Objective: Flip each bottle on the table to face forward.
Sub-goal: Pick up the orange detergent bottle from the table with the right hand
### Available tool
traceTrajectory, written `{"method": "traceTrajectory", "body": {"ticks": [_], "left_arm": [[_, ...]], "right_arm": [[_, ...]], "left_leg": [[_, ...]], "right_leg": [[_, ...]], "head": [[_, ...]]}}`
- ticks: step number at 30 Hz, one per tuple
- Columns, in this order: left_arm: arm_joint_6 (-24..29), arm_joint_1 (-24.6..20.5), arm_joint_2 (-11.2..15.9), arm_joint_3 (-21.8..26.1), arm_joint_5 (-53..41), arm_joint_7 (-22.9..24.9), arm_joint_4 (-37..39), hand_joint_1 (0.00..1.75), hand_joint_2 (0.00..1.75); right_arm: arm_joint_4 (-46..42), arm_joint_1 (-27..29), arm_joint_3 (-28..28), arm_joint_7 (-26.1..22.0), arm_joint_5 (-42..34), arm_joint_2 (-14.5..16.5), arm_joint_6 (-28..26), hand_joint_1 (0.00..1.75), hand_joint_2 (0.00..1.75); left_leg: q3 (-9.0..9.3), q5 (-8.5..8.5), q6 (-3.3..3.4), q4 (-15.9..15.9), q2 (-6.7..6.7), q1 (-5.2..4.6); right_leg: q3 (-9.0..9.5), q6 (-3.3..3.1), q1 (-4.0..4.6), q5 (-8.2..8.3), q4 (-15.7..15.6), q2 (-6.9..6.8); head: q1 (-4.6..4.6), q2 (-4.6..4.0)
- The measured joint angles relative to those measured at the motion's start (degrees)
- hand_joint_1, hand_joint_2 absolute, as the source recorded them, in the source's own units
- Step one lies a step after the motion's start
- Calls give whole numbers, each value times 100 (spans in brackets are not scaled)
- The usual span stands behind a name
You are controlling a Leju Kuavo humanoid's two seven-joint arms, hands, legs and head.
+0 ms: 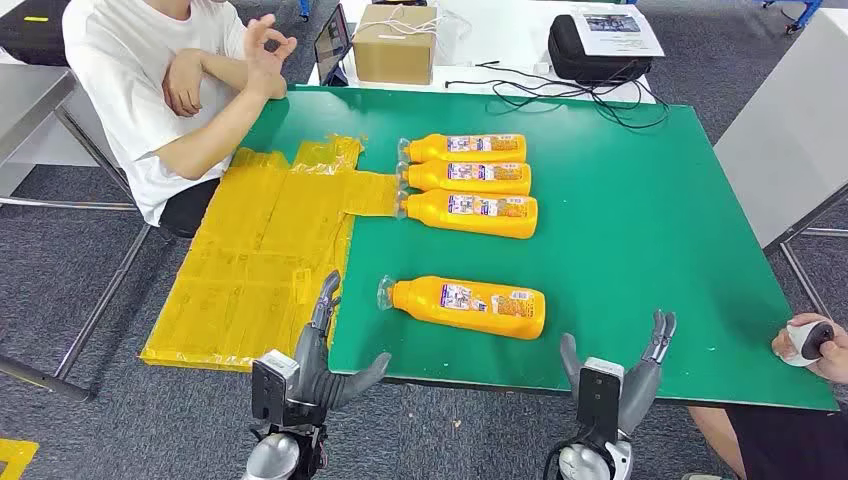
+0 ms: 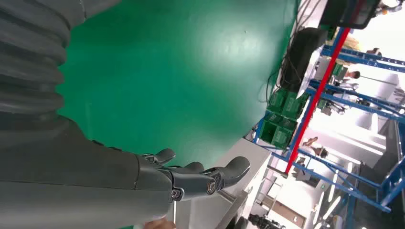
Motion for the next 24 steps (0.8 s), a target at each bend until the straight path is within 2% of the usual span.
{"method": "traceTrajectory", "body": {"ticks": [10, 18, 22, 24], "left_arm": [[-7, -38, 0, -8, -84, 135, 0, 0, 175], [-28, -99, 0, -57, -92, 140, 2, 0, 175], [13, -150, -17, -61, -40, 140, 0, 0, 175], [50, -164, -37, -63, 0, 143, -19, 0, 175]], "right_arm": [[0, -49, 13, 0, -63, -12, 0, 0, 175], [-81, -27, 23, -2, 267, -9, 0, 0, 175], [28, -95, 292, 41, 262, -49, 69, 0, 175], [388, -239, 579, 255, 625, -139, 160, 0, 175]], "left_leg": [[0, 0, 0, 0, 0, 0], [0, 0, 0, 0, 0, 0], [1, 0, 0, -1, 5, 1], [2, 0, 0, 0, 8, 1]], "right_leg": [[-1, 0, 0, 0, 0, 0], [-1, 0, 0, 0, 0, 0], [1, 0, 1, 1, 1, 2], [1, 0, 1, 1, 0, 2]], "head": [[1, 0], [0, 0], [1, 0], [1, 0]]}}
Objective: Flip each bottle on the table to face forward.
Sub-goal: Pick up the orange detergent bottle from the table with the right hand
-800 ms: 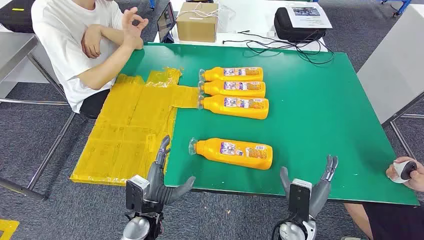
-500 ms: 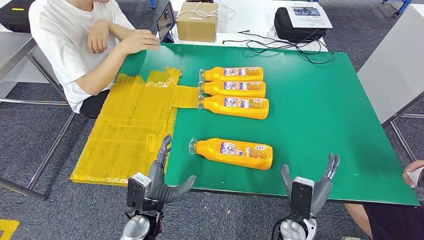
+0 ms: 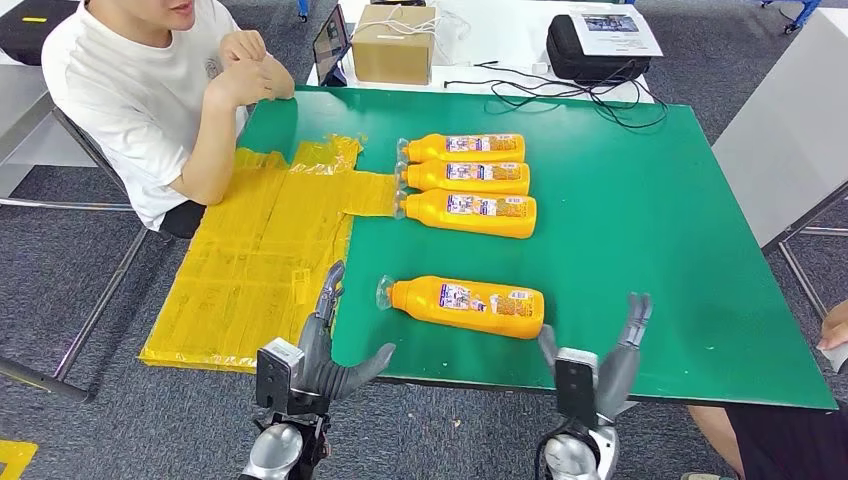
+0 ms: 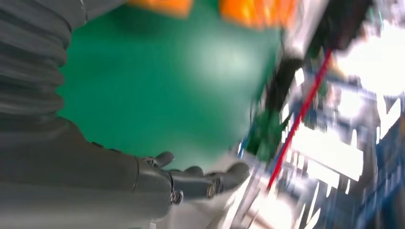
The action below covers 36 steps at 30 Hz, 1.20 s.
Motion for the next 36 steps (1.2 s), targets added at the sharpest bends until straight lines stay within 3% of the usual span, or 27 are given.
{"method": "traceTrajectory", "body": {"ticks": [5, 9, 24, 36], "left_arm": [[-22, 13, -9, 9, 105, -12, -55, 0, 175], [-73, 28, -9, 7, 144, -45, -64, 0, 175], [-109, 37, -9, 5, 177, -56, -65, 0, 175], [-224, -31, -11, -77, 205, -47, -64, 0, 175]], "right_arm": [[606, -358, 562, 918, 1463, -359, 351, 0, 175], [850, -647, 782, 1354, 2106, -680, 606, 0, 175], [1199, -899, 1018, 1539, 2354, -986, 695, 0, 175], [2293, -1931, 1595, 2513, 3334, -1093, 1718, 0, 175]], "left_leg": [[-3, 5, 1, 1, -11, -1], [-3, 4, 2, 2, -10, -4], [-4, 2, 2, 1, -10, -3], [-2, 7, 5, 3, -9, -4]], "right_leg": [[3, 1, -1, 0, 0, -14], [3, 2, -5, 1, 0, -14], [2, 2, -4, 1, 0, -14], [3, 4, -4, 3, 1, -13]], "head": [[0, 0], [0, 0], [-1, 0], [-1, 0]]}}
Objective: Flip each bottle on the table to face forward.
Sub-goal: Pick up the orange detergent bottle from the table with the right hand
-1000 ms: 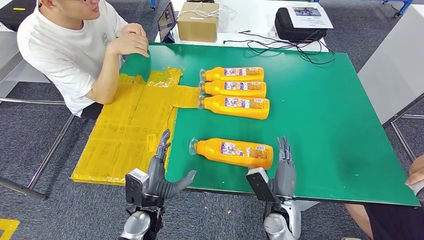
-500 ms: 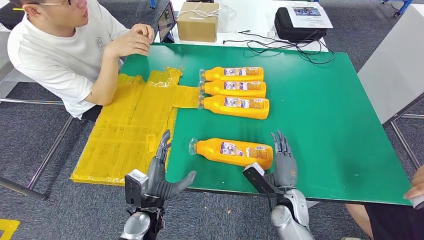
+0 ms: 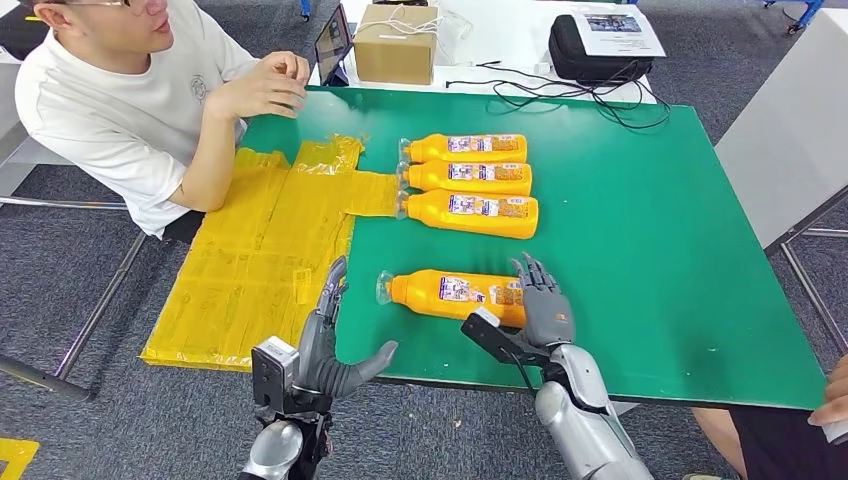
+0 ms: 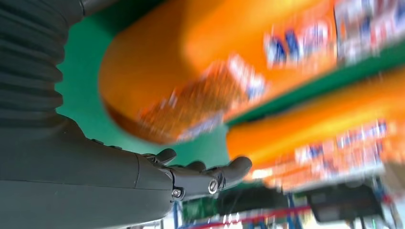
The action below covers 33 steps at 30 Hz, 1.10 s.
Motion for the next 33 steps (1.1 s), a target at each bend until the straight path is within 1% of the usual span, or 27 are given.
{"method": "traceTrajectory", "body": {"ticks": [4, 6, 10, 14, 15, 18, 19, 22, 28, 33], "left_arm": [[-32, -31, -5, 0, -15, 49, 7, 0, 175], [-52, -63, -18, 1, -20, 72, 16, 0, 175], [-73, -113, -35, 2, -31, 111, 49, 0, 175], [-79, -131, -42, 13, -43, 128, 74, 0, 175], [-79, -135, -43, 19, -44, 130, 81, 0, 175], [-79, -153, -44, 37, -58, 130, 108, 0, 175], [-79, -164, -44, 44, -64, 130, 121, 0, 175], [-83, -197, -46, 72, -73, 123, 168, 0, 175], [-114, -231, -56, 91, -78, 97, 229, 0, 175], [-135, -257, -59, 93, -73, 34, 263, 0, 175]], "right_arm": [[439, -438, 260, 339, 68, 0, 721, 0, 175], [690, -707, 390, 466, 72, 15, 983, 0, 175], [1108, -1132, 623, 635, 138, 103, 1243, 0, 175], [1401, -1423, 848, 736, 226, 219, 1489, 0, 175], [1470, -1490, 911, 777, 253, 248, 1604, 31, 175], [1673, -1721, 1105, 924, 328, 315, 2028, 161, 175], [1732, -1798, 1166, 955, 343, 330, 2144, 175, 175], [1873, -1974, 1318, 963, 359, 365, 2335, 175, 175], [2021, -2142, 1483, 900, 337, 410, 2414, 175, 175], [2116, -2202, 1555, 639, 177, 412, 2561, 175, 175]], "left_leg": [[2, 0, 0, 0, 4, 0], [4, 0, 0, 0, 6, 0], [7, 1, 1, 0, 6, 0], [9, 3, 1, 0, 5, 1], [9, 3, 1, 0, 5, 1], [10, 3, 1, 0, 6, 1], [10, 3, 1, 0, 6, 1], [9, 3, 1, 0, 5, 1], [10, 3, 1, 1, 4, 0], [10, 3, 1, 1, 3, 0]], "right_leg": [[-1, 0, 1, 0, 0, 5], [0, 0, 0, 0, 0, 8], [3, -1, 1, 2, 0, 8], [4, -1, 1, 3, 1, 7], [4, -1, 1, 3, 2, 7], [4, -1, 1, 3, 1, 7], [4, -1, 1, 3, 1, 7], [4, 0, 1, 3, 1, 7], [5, 0, 0, 3, 1, 6], [4, 0, 1, 3, 1, 6]], "head": [[0, 0], [1, 0], [1, 0], [0, 0], [0, 0], [1, 0], [1, 0], [1, 0], [1, 0], [1, 0]]}}
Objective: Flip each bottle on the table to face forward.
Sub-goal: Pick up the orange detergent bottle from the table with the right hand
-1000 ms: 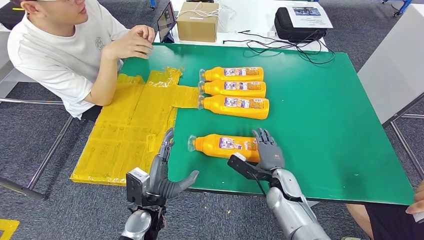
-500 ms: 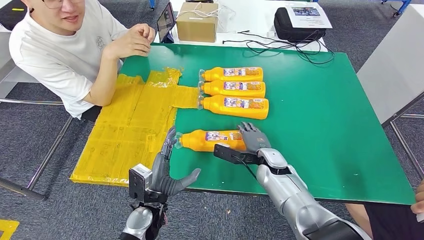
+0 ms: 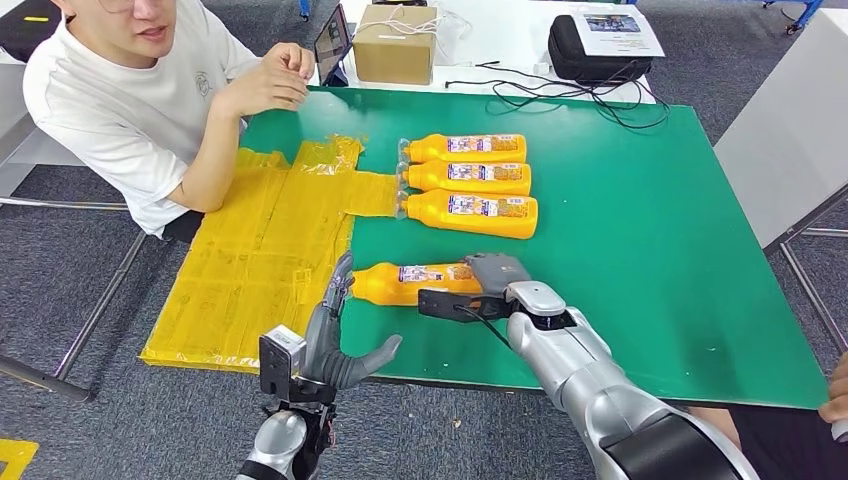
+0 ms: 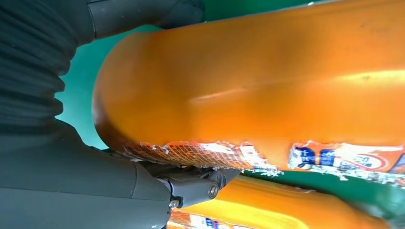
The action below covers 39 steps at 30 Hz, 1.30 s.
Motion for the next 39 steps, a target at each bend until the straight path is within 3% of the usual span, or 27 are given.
{"method": "traceTrajectory", "body": {"ticks": [9, 15, 19, 25, 31, 36, 39], "left_arm": [[-1, -61, -2, 7, 93, -57, 80, 0, 175], [-7, -53, -2, 31, 156, -111, 82, 0, 175], [3, 14, -2, 83, 240, -117, 67, 0, 175], [97, 95, -10, 163, 404, -102, 43, 0, 175], [443, 374, -44, 558, 1358, -162, -323, 0, 175], [-72, 587, -46, 862, 1857, 65, -736, 0, 175], [-1238, 722, -44, 880, 2216, 430, -827, 0, 175]], "right_arm": [[143, -110, 22, -106, -357, -2, 274, 175, 175], [146, 48, -157, -992, -1313, -63, 93, 175, 175], [-27, 436, -557, -1636, -2174, -93, -154, 175, 175], [-346, 834, -927, -1902, -2853, -102, -332, 175, 175], [-1781, 1960, -1580, -2296, -4328, 17, -681, 175, 175], [-2834, 2641, -1879, -2382, -4661, 102, -870, 175, 175], [-3261, 2900, -1979, -2530, -4696, 129, -1038, 175, 175]], "left_leg": [[2, 0, 0, 0, 0, 0], [5, 0, 0, 0, -1, 0], [1, -1, 0, 0, -3, 0], [-1, -2, 0, -1, -4, 0], [-10, -4, -1, -1, -5, 1], [-16, -6, -1, -2, -5, 1], [-17, -7, -1, -2, -6, -1]], "right_leg": [[2, 0, 0, 0, 0, 0], [5, 0, 0, 0, -1, -1], [4, 1, 0, -1, 0, -2], [4, 0, 0, -2, -1, -5], [-4, 0, 2, -4, 0, -8], [-11, 0, 1, -7, -1, -8], [-10, 0, -2, -8, -1, -8]], "head": [[-1, 0], [-1, 0], [-1, 0], [0, 0], [1, 0], [1, 0], [2, 0]]}}
